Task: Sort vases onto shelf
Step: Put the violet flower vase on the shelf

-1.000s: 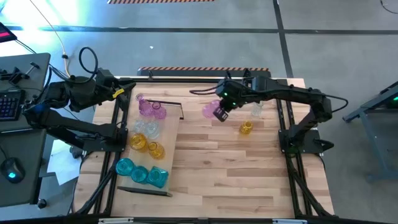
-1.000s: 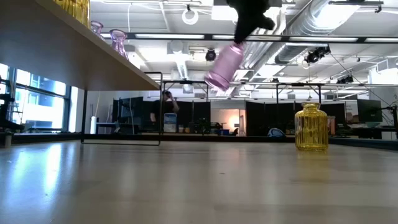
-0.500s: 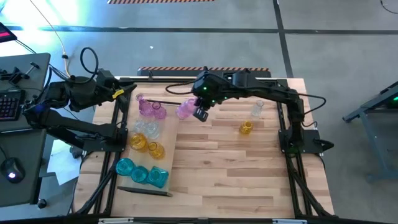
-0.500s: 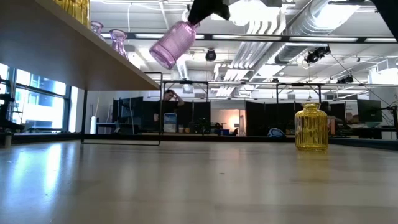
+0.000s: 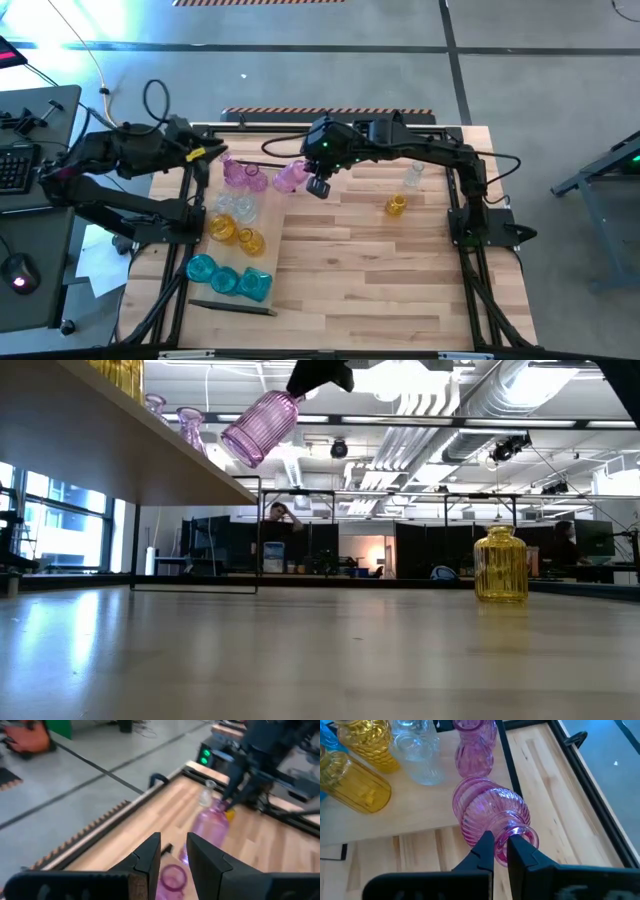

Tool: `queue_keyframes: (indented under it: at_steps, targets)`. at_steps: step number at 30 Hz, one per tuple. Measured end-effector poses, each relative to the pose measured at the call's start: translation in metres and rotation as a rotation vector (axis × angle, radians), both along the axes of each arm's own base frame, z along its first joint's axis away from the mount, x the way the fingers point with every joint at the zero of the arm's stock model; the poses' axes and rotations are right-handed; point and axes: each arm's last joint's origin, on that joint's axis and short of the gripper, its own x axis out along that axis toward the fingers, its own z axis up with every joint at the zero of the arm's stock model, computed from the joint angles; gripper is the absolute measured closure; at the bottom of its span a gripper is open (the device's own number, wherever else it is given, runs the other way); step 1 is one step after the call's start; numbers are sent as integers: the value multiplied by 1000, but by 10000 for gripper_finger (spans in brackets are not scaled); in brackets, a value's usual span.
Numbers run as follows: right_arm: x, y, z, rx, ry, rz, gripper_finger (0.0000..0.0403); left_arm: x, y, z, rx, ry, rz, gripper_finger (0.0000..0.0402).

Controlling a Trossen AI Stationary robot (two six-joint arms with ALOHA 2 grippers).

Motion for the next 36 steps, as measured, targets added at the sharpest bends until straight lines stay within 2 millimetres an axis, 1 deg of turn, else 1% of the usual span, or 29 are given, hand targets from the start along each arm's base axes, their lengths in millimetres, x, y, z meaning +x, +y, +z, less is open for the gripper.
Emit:
queue_keyframes:
  at_steps: [3,7,11,14,17,21,24,27,31,36]
  targets:
    - [0,0,0,6,-1,16,402,13,-2,-4,-34,38,-64,314]
    - [2,1,1,6,-23,32,402,38,-4,-12,-53,129,-153,314]
    - [4,1,3,24,-51,57,402,64,-4,-20,-35,192,-171,314]
    - [6,2,1,35,-52,72,402,77,-4,-26,-26,231,-187,314]
    - [10,1,-5,38,-38,73,402,90,-5,-33,-65,267,-240,314]
    - [15,1,-13,45,-18,81,402,103,-8,-40,-117,306,-311,314]
    - [20,1,-17,58,-14,92,402,110,-8,-45,-128,325,-307,314]
    - [20,1,-19,64,-7,97,402,113,-8,-47,-132,332,-305,314]
    - [21,1,-20,63,-8,97,402,115,-9,-49,-180,338,-328,314]
    - [21,1,-20,63,-9,97,402,120,-9,-55,-202,380,-327,314]
